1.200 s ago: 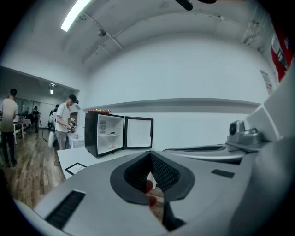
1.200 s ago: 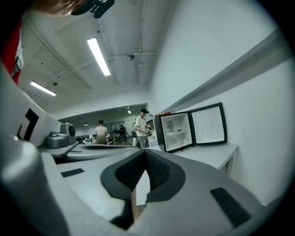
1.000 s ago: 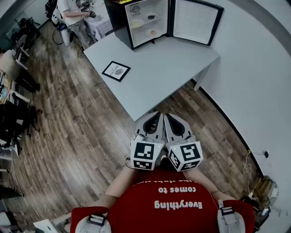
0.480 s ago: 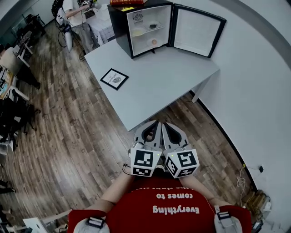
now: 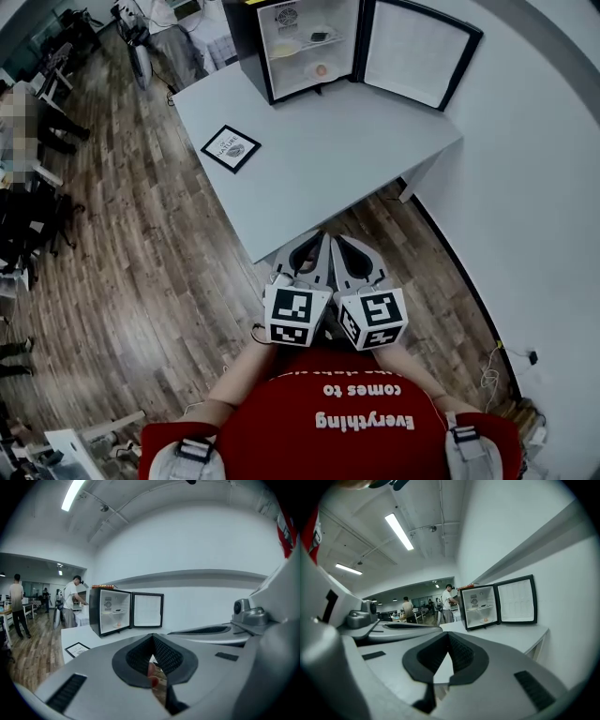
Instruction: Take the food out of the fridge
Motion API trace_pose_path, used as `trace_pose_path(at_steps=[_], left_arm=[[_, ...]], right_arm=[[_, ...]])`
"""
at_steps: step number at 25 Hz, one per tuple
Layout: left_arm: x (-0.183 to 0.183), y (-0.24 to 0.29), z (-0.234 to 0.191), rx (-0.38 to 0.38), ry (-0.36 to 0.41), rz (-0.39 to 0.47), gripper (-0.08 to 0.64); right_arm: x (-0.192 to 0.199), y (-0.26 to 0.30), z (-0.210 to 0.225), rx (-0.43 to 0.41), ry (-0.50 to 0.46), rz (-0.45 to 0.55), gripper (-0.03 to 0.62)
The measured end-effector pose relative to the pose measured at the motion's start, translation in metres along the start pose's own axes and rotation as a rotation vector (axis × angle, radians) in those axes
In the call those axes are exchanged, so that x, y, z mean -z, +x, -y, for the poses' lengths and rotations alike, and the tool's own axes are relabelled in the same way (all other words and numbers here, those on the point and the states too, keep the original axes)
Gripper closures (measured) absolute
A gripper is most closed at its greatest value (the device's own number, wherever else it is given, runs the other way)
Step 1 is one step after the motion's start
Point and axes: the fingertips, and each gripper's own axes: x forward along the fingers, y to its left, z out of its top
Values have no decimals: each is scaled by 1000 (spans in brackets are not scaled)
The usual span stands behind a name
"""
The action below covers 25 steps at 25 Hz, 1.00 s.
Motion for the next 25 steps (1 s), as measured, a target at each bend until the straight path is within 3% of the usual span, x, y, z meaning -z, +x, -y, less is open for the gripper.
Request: trace_pose_path(at_steps=[5, 10, 16, 21, 25], left_arm=[[-13, 57, -23, 21, -29, 12, 554], [-32, 123, -60, 10, -57, 41, 554], [-73, 206, -120, -33, -75, 80, 554], [-74, 255, -159, -74, -108, 52, 554], [-74, 282, -180, -109, -132, 38, 554]], right_arm=[[-16, 47, 37, 20, -60, 34, 579], [-39, 111, 75, 5, -189, 35, 578], [-80, 200, 117, -94, -162, 23, 580], [-85, 260, 140, -116, -157, -15, 578], [-83, 292, 155, -154, -97, -66, 578]])
